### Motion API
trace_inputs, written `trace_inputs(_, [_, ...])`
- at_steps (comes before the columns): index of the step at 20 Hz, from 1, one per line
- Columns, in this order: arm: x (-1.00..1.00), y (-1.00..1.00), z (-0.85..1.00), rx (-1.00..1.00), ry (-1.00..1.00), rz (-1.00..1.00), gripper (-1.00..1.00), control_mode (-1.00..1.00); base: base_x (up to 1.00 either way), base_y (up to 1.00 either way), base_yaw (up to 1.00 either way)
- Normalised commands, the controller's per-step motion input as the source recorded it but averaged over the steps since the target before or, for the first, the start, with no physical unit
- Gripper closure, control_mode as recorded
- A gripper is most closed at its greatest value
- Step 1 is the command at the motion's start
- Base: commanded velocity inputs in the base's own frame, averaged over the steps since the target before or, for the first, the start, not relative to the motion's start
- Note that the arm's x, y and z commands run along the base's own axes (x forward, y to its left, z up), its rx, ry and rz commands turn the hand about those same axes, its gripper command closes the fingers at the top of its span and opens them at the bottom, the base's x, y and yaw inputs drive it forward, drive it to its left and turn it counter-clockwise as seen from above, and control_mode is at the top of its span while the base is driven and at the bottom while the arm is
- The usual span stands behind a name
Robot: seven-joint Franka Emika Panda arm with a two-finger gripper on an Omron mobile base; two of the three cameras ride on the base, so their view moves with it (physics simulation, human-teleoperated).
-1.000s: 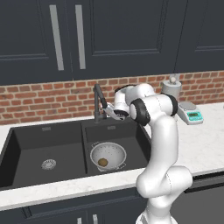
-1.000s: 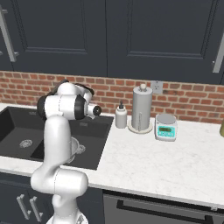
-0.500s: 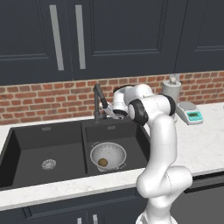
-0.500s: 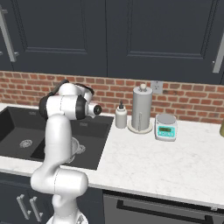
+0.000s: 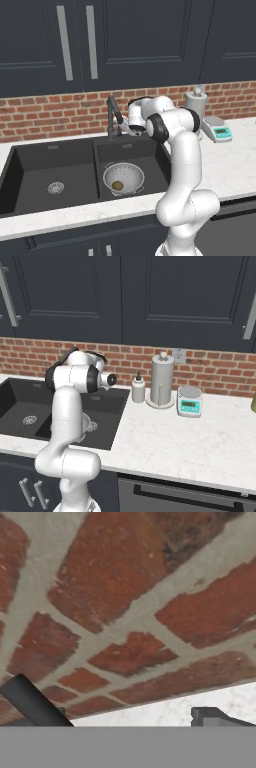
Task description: Put the colander in the sink, put the kiwi in the colander, and turn on the sink faucet and pour water over the colander.
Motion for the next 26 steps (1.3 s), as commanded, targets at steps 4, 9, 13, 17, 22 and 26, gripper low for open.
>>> trace_inputs(4, [0.0, -0.21, -0.11, 0.0, 0.01, 0.0, -1.0, -1.0, 0.0, 0.0, 0.0])
trace_inputs(9, [0.01, -0.13, -0.14, 0.0, 0.0, 0.0, -1.0, -1.0, 0.0, 0.0, 0.0])
trace_inputs(13, [0.04, -0.02, -0.15, 0.0, 0.0, 0.0, -1.0, -1.0, 0.0, 0.0, 0.0])
trace_inputs(17, [0.06, -0.08, -0.16, 0.0, 0.0, -0.01, -1.0, -1.0, 0.0, 0.0, 0.0])
trace_inputs(22, [0.07, -0.16, -0.12, 0.0, 0.0, -0.03, 1.0, -1.0, 0.0, 0.0, 0.0])
trace_inputs(26, [0.11, -0.38, -0.12, 0.0, 0.0, -0.05, 1.0, -1.0, 0.0, 0.0, 0.0])
